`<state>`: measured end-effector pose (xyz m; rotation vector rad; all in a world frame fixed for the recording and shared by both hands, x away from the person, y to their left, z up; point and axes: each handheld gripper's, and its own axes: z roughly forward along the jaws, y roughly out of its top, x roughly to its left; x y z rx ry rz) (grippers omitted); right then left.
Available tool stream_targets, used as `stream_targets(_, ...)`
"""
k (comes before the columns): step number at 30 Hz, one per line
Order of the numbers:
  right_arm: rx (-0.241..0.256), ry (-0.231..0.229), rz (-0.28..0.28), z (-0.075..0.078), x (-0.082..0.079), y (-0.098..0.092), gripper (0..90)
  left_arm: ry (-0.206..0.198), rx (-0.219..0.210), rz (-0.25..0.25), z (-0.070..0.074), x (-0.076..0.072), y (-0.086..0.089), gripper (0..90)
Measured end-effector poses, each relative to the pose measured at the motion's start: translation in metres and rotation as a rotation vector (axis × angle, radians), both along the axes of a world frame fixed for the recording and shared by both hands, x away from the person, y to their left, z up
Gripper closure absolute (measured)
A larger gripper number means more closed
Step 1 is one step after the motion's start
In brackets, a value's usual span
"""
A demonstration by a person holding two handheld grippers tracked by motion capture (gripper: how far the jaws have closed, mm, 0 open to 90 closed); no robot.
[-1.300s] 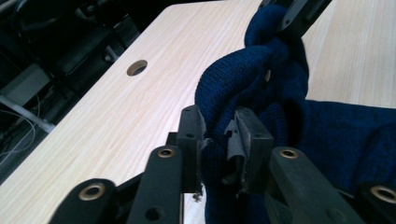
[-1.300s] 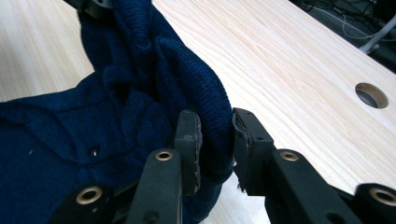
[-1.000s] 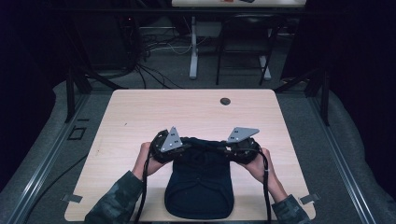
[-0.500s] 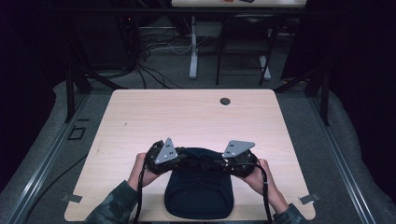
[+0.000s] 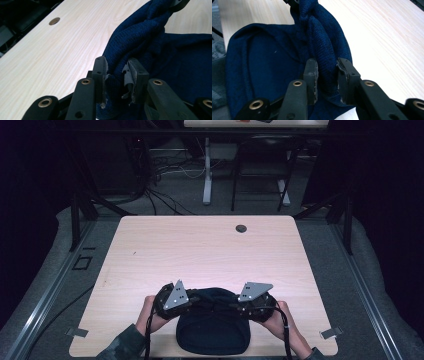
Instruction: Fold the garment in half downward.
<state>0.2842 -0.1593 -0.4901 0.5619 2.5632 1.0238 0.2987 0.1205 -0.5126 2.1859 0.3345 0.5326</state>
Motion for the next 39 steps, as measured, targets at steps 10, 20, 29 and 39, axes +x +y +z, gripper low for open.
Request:
stream_targets(10, -0.011, 0.044, 0.012, -0.014, -0.014, -0.001, 68.2, 0.049, 0.002, -0.018, -0.015, -0.015, 0.000, 68.9)
stream_targets(20, -0.026, 0.098, 0.025, -0.025, -0.023, 0.000, 62.3, 0.122, 0.029, -0.029, -0.027, -0.021, -0.002, 59.7)
stream_targets(29, 0.026, 0.146, 0.021, -0.019, -0.033, -0.011, 55.5, 0.199, -0.014, 0.003, -0.024, -0.032, 0.010, 30.4)
stream_targets(39, 0.085, 0.085, -0.083, -0.008, -0.003, -0.018, 55.0, 0.142, -0.057, 0.072, -0.002, -0.014, 0.017, 27.4)
